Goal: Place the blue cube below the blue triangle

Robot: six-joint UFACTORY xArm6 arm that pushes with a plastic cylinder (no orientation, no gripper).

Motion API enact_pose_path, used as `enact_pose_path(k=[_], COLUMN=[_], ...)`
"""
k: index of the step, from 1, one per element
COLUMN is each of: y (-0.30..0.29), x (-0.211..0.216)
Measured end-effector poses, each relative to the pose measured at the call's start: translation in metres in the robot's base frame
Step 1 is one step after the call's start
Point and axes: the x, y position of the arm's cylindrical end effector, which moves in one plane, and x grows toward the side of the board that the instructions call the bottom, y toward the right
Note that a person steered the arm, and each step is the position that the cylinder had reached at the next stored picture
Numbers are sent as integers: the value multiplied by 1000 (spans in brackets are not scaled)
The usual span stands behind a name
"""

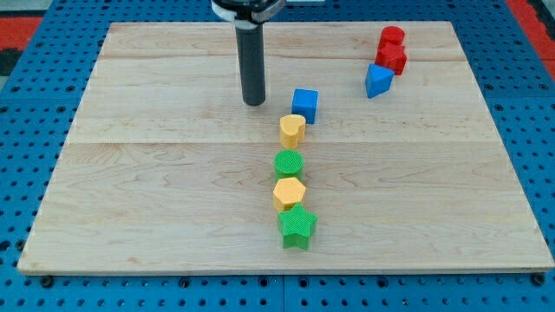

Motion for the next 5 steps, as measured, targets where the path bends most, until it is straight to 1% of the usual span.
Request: enact_pose_path(k=[1,2,3,4,5], y=[28,74,106,100,106], x=[5,5,5,-9,-12])
